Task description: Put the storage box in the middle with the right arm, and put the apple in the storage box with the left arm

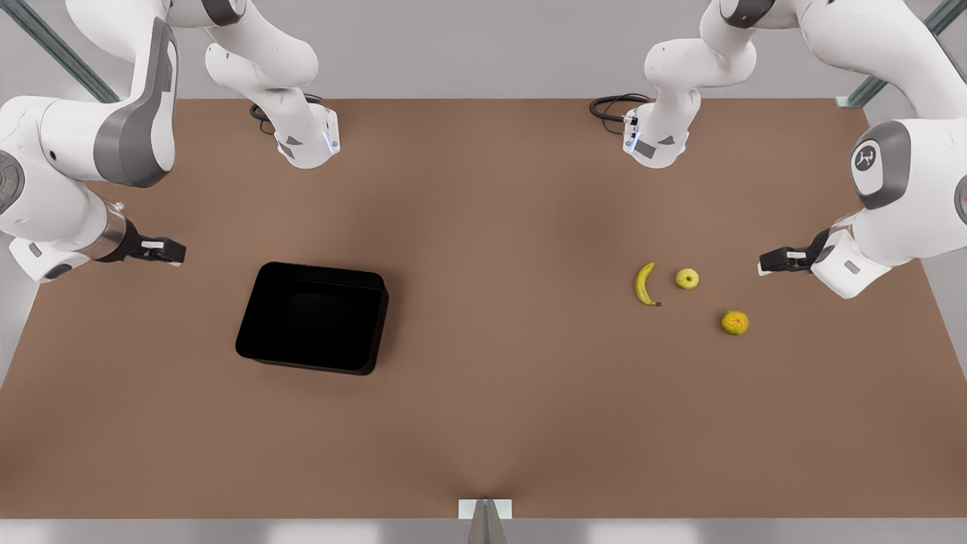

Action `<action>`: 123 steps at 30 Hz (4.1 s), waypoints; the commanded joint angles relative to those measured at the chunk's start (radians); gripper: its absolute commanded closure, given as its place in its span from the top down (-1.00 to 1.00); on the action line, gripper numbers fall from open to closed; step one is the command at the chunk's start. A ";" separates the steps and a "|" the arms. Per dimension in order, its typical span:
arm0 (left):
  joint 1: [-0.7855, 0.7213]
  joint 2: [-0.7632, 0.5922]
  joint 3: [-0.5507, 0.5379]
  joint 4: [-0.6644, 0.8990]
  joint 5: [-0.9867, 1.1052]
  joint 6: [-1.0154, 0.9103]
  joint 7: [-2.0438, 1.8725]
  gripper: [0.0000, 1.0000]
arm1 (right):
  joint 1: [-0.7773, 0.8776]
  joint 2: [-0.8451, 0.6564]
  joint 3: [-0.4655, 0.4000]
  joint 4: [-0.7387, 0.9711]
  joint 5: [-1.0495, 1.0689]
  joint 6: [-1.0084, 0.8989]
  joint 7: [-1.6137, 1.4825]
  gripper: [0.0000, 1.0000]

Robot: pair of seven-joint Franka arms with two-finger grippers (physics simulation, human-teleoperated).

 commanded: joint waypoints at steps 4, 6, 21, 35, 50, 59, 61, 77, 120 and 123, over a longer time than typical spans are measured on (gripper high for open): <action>-0.001 -0.006 0.000 0.001 0.002 -0.007 0.015 1.00 | 0.005 0.023 0.000 -0.042 0.008 0.017 0.014 1.00; -0.001 -0.006 0.000 0.001 0.002 -0.007 0.015 1.00 | 0.005 0.025 0.000 -0.164 0.008 0.151 0.017 1.00; -0.001 -0.010 0.002 0.010 0.008 -0.017 0.003 1.00 | 0.002 0.319 -0.049 -0.452 0.157 0.821 0.134 1.00; -0.001 -0.016 0.002 0.004 0.010 -0.031 0.003 1.00 | 0.000 0.277 -0.051 -0.595 0.157 0.829 0.115 -0.26; -0.001 -0.029 0.002 0.027 0.013 -0.040 -0.008 1.00 | 0.083 0.257 0.026 -0.423 0.166 0.738 0.064 -0.57; -0.001 -0.027 0.003 0.024 0.015 -0.042 -0.008 1.00 | 0.262 0.416 0.122 -0.112 0.198 0.754 0.361 -0.57; -0.001 -0.026 0.002 0.025 0.015 -0.039 -0.008 1.00 | 0.330 0.473 0.122 -0.041 0.203 0.751 0.413 -0.57; 0.002 -0.016 0.005 0.022 0.016 -0.031 -0.031 1.00 | 0.370 0.392 0.116 0.073 0.206 0.542 0.451 1.00; -0.062 0.172 0.066 -0.874 0.007 0.918 0.259 0.34 | 0.003 -0.050 0.104 -0.023 -0.007 -0.006 -0.051 1.00; -0.064 0.174 0.066 -0.874 0.005 0.918 0.259 0.34 | 0.003 -0.050 0.104 -0.023 -0.007 -0.009 -0.051 1.00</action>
